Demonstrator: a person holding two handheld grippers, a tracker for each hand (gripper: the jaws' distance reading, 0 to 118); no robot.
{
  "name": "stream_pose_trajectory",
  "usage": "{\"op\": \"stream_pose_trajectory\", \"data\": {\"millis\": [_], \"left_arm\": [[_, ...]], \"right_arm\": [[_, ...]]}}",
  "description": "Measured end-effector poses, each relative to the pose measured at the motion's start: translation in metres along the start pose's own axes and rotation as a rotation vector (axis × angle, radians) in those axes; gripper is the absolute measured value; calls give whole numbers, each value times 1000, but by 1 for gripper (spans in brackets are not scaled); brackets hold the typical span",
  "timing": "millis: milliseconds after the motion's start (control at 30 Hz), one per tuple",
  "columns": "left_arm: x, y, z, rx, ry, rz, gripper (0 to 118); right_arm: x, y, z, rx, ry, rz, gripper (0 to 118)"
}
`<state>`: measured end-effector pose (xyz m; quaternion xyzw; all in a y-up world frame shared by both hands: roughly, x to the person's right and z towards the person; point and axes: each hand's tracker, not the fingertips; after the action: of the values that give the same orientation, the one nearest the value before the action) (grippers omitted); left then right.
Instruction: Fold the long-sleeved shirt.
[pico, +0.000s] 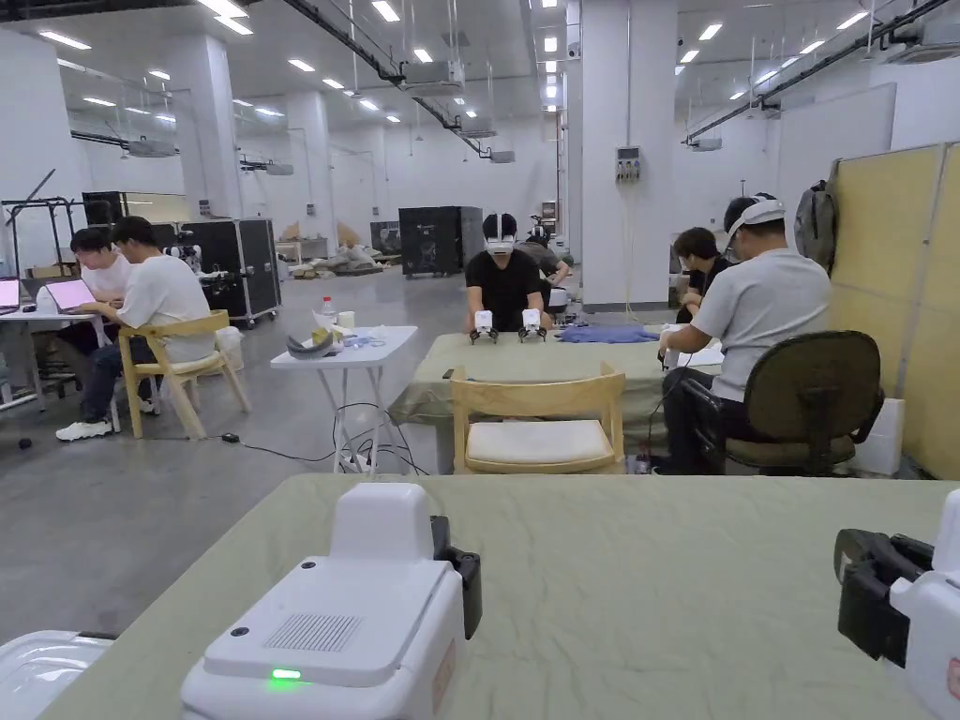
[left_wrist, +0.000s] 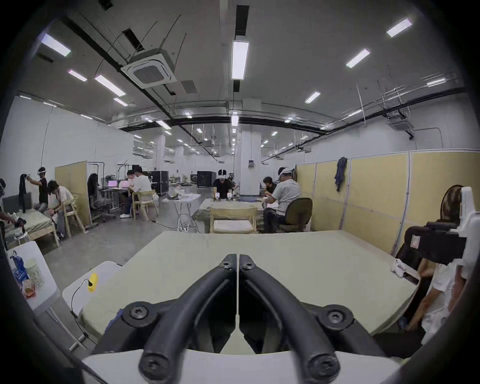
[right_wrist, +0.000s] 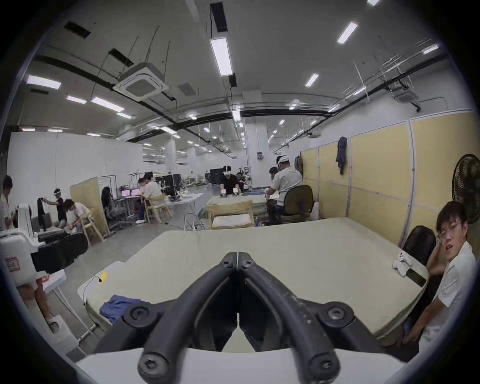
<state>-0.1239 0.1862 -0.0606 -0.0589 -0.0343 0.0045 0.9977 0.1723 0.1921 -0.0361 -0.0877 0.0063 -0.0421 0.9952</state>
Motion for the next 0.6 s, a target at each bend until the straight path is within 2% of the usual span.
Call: {"op": "stream_pose_trajectory", "data": {"millis": [33, 67, 100, 133, 167, 200, 233, 333, 367, 400, 467, 600], "left_arm": [[0, 0, 0, -4, -3, 2, 6], [1, -1, 1, -1, -25, 6, 26], [4, -1, -1, 7, -47, 0, 87], [6, -1, -1, 4, -39, -7, 118], [9, -1, -3, -7, -27, -16, 113], [11, -6, 11, 50, -31, 9, 115], [19, -4, 13, 59, -36, -31, 118], [26, -4, 22, 45, -20, -23, 118], [14, 7, 1, 39, -20, -19, 118], [13, 8, -2, 31, -24, -17, 118], [13, 5, -3, 8, -28, -20, 118], [13, -5, -1, -35, 9, -42, 118]], "right_arm": [[-1, 0, 0, 4, -8, 1, 6], [-1, 1, -1, 5, -16, 1, 19], [0, 2, -2, 2, -22, 9, 65], [1, 1, -4, 5, -35, 12, 111], [1, 0, -7, 4, -58, 14, 118], [-1, 0, -12, -19, -127, -3, 118], [-5, 7, -2, 14, -104, -1, 118], [-8, 30, 1, -16, -88, -19, 118], [-11, 36, 2, -22, -79, -31, 118], [0, 3, -5, -29, -81, -44, 118], [0, 1, -6, -50, -98, -51, 118], [-2, -6, -10, -114, -143, 11, 118]]}}
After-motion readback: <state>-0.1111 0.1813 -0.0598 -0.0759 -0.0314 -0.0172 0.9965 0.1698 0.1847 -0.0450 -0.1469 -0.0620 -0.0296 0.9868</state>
